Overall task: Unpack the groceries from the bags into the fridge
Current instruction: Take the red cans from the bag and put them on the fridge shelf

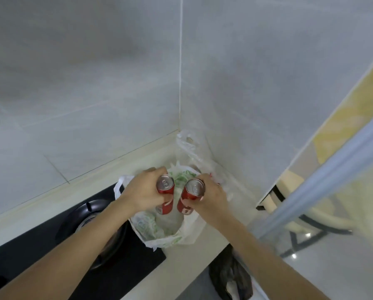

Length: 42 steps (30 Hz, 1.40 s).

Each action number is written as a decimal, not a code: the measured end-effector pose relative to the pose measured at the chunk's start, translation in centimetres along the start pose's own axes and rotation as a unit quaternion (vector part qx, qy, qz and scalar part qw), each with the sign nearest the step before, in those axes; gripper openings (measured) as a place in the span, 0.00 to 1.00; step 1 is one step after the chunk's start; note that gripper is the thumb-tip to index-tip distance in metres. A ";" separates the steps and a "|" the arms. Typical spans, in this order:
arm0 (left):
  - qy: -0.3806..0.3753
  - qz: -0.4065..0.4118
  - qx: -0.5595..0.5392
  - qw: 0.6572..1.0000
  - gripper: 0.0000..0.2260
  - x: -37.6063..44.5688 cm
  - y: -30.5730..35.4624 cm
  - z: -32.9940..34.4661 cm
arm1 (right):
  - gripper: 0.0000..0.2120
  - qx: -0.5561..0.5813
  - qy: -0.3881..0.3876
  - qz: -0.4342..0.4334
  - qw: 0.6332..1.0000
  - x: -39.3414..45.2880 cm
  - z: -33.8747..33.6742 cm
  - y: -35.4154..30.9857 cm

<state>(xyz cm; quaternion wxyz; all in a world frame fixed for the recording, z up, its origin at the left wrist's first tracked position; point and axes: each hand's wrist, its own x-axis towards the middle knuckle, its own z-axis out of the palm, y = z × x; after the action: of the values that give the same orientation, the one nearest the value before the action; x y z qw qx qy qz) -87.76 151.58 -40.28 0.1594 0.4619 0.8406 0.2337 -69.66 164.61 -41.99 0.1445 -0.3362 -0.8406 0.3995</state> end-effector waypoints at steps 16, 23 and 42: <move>0.000 0.393 -0.203 0.897 0.27 -4.6 36.4 -4.4 | 0.25 0.047 0.351 0.021 0.935 -25.0 -31.3 -6.5; -0.074 0.497 -0.250 0.828 0.28 -11.5 56.2 1.9 | 0.27 0.005 0.526 0.069 0.848 -41.5 -42.9 -3.8; -0.283 0.647 -0.356 0.613 0.34 -37.7 96.3 19.4 | 0.24 -0.080 0.792 0.205 0.570 -75.6 -60.7 3.5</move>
<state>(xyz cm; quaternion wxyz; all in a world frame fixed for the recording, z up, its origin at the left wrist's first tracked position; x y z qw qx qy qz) 8.92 168.92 -2.61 0.3486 0.8360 0.0879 0.4146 18.34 149.58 -3.98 0.6393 -0.6916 -0.3273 -0.0762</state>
